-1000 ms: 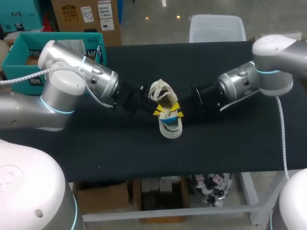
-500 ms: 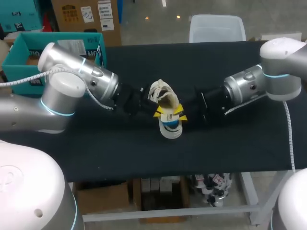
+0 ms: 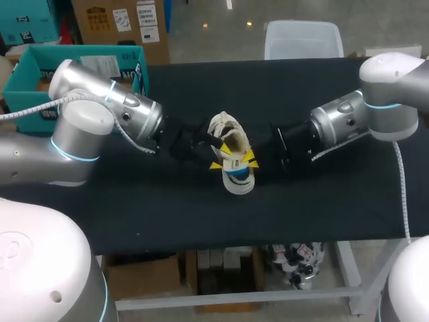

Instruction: Open the shoe tongue, take the insole out of the shoe, put the insole back into the shoe, and pack the shoe into the shoebox

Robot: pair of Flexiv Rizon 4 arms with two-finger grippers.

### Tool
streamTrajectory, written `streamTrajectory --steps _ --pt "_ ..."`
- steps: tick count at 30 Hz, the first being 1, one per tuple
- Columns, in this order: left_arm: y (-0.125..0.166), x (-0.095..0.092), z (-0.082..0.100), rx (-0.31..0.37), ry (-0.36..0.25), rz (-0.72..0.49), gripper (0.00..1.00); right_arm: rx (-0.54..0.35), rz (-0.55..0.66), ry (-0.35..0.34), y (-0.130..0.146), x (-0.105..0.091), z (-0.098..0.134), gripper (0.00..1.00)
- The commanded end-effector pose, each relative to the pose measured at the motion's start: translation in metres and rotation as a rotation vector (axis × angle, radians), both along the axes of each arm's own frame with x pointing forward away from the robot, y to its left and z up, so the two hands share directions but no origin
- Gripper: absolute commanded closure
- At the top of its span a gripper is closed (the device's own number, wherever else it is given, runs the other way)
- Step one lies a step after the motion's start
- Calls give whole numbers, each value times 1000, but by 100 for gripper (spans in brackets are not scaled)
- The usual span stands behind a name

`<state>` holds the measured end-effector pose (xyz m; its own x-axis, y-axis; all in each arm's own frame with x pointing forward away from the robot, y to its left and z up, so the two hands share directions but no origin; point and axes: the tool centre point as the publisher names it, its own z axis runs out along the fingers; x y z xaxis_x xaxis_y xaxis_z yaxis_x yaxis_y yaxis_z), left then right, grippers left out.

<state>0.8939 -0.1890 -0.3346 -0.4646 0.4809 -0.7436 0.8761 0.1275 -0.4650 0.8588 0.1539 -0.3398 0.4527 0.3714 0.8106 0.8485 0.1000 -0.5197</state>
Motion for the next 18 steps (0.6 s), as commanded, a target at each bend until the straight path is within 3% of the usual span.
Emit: streamTrajectory --steps 1,2,11,18 --pt "-2 -3 -3 -9 0 -1 91 6 7 5 -1 4 -2 100" --pt "-3 -4 -4 -9 1 -3 100 7 8 5 -1 4 -3 100" --pt "-14 0 -10 -10 16 -16 100 8 24 11 3 11 -5 100" --pt "-11 16 -12 34 -23 -2 100 -50 57 18 8 22 -10 100"
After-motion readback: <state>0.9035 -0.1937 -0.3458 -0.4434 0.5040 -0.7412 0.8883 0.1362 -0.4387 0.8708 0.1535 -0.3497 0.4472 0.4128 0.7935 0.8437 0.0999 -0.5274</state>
